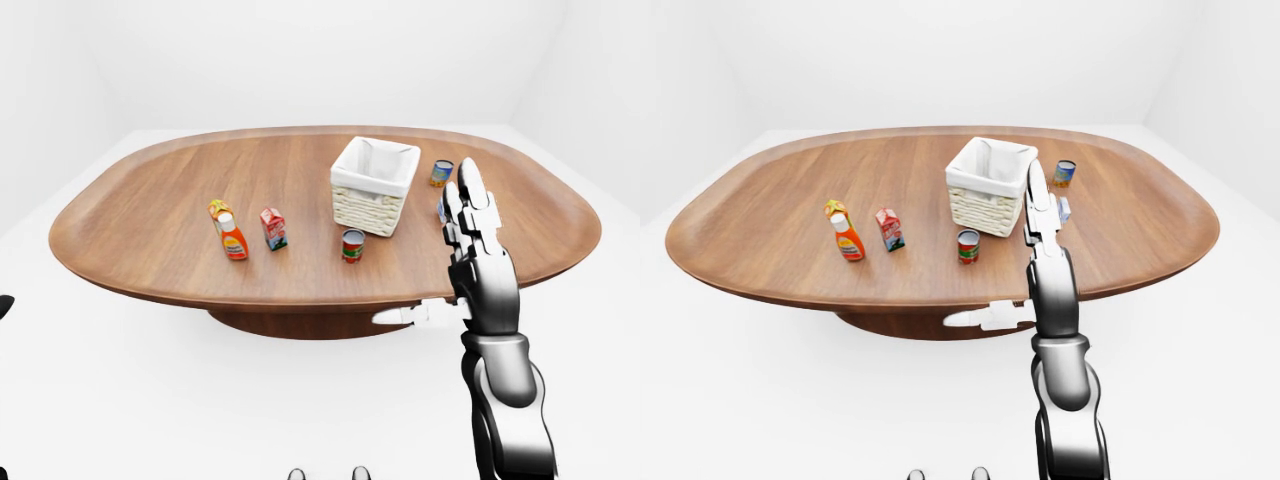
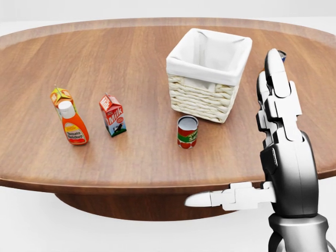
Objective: Pick the milk and place it in the basket.
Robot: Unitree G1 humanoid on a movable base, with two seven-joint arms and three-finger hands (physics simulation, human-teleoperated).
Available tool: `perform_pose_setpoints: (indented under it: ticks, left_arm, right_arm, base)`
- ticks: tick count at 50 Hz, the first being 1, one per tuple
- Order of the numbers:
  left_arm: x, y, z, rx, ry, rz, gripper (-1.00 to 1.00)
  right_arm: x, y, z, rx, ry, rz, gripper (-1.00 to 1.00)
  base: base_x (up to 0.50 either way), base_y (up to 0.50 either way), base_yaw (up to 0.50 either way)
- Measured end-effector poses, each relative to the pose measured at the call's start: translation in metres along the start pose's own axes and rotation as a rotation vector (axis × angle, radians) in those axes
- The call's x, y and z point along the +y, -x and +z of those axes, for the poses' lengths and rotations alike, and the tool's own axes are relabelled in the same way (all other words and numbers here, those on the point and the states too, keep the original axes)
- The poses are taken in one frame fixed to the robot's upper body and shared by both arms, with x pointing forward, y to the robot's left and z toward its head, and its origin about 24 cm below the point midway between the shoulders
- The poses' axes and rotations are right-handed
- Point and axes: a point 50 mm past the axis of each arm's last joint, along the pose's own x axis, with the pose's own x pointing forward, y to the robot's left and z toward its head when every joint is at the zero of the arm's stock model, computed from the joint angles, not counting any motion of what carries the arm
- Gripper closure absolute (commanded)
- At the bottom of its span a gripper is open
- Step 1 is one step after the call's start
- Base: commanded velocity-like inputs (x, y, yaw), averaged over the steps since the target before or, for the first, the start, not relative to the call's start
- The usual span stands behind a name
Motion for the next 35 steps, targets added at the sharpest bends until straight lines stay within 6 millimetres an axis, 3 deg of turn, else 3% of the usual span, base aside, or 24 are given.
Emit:
perform_pose_setpoints:
  ticks: [24, 35]
  left_arm:
    - [-0.0001, -0.0001, 0.0001, 0.001, 0.002, -0.003, -1.00]
    - [0.0001, -0.0002, 0.0005, 0.000, 0.002, -0.002, -1.00]
  right_arm:
    - [0.0025, 0.0007, -0.0028, 0.016, 0.020, 0.015, -1.00]
    - [0.0041, -0.0003, -0.0052, 0.024, 0.014, 0.012, -1.00]
  base:
    - [0.00, 0.50, 0.00]
    - [0.00, 0.03, 0.00]
